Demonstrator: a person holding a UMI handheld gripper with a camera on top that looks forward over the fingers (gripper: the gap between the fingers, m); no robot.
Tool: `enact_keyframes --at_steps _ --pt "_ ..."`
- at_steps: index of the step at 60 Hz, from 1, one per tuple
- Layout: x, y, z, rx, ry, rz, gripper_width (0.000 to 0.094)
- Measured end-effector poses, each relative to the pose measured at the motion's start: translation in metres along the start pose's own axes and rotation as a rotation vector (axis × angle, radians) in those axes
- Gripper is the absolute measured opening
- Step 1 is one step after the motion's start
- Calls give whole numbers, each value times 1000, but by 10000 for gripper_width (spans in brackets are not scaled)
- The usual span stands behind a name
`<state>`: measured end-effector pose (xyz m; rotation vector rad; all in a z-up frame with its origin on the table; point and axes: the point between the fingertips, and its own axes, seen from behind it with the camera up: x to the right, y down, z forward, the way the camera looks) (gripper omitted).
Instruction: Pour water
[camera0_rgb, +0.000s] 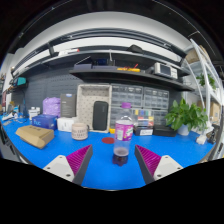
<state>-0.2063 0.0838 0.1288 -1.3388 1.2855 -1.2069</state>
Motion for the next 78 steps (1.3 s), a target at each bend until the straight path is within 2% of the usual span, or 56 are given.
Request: enact_keyframes --at_steps 9,28,32,36,39,40,53,66,78 --pt "34 1 30 15 39 -3 876" --pt "38 -4 127 12 -9 25 869" --pt "38 -10 138 37 -8 29 821" --pt "37 -13 146 52 -12 34 729" --pt "37 -15 151 63 -12 31 628" --pt "37 -15 152 65 -10 29 545" --pt "37 -17 153 80 -12 25 377" --pt "33 -18 160 50 -4 -20 374" --pt "19 -32 202 12 -30 -336 373"
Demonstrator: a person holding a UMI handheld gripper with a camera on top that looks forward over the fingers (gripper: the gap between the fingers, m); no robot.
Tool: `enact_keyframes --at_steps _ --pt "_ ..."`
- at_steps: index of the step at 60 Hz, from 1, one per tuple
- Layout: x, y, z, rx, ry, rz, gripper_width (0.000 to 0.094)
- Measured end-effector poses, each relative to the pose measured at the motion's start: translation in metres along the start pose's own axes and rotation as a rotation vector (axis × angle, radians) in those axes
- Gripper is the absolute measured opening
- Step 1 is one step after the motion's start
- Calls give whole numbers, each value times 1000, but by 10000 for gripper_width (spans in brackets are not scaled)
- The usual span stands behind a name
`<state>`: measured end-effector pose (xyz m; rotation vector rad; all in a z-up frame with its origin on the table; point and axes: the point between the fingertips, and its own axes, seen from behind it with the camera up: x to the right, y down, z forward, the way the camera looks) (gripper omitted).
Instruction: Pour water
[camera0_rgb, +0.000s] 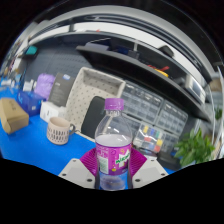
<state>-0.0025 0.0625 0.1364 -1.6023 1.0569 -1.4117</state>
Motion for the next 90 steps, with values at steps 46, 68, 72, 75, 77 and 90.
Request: enact_keyframes --at_steps 46,68,72,75,77,90 --pt "-87 -72 149 77 49 -1600 375" --pt "-101 -87 152 151 82 -1719 375" --pt "-96 -87 149 146 71 -1599 376" --pt "-90 -83 146 122 34 -1450 377" --pt "-86 -80 144 95 9 -1331 378" --pt "-66 -86 129 49 -131 -479 376"
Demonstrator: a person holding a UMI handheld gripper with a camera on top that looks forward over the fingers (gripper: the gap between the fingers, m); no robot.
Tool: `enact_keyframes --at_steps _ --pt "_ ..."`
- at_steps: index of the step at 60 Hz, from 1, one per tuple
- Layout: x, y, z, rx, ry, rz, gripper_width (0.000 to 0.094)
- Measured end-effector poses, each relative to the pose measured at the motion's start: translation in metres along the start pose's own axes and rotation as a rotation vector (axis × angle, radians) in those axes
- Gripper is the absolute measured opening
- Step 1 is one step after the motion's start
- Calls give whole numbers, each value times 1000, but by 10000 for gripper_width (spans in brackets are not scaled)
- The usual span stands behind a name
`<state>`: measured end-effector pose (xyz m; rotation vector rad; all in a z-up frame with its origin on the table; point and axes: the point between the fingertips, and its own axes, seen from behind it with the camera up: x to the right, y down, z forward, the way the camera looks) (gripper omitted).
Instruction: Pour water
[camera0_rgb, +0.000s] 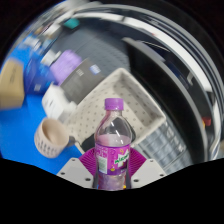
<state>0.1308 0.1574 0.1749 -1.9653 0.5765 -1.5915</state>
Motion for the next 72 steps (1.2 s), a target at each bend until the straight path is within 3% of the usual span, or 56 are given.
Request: enact_keyframes --at_steps 15,27,33,35,40,51,57,72 --pt "16 28 3 43 -61 611 376" --pt "9 44 16 100 -62 770 378" --pt "-12 60 21 74 -84 777 383" --pt "-6 56 21 125 -60 778 387" --pt "-5 62 19 124 -44 806 388" --pt "0 66 14 131 -42 834 545" --pt "-1 74 8 93 -30 821 783" --pt "-7 87 -54 54 0 795 839"
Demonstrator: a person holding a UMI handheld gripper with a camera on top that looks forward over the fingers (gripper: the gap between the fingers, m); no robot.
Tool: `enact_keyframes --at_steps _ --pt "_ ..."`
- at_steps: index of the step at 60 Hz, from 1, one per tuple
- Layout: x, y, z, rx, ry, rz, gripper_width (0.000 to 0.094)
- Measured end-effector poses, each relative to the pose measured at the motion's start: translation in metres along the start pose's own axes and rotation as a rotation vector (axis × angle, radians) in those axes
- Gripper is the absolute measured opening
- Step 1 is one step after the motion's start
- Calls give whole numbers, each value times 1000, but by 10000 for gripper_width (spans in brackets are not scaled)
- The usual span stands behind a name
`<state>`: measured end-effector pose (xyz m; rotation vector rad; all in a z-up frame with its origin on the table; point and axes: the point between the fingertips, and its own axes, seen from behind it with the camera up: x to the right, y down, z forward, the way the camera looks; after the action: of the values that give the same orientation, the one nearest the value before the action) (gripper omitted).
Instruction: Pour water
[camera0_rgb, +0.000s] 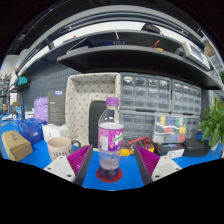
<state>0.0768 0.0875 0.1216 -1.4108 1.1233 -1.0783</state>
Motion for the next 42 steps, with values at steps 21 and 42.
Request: enact_keyframes --at_steps 21,42 --pt "-17 21 -119 -77 140 70 855" --pt "-24 13 -164 -62 147 111 856"
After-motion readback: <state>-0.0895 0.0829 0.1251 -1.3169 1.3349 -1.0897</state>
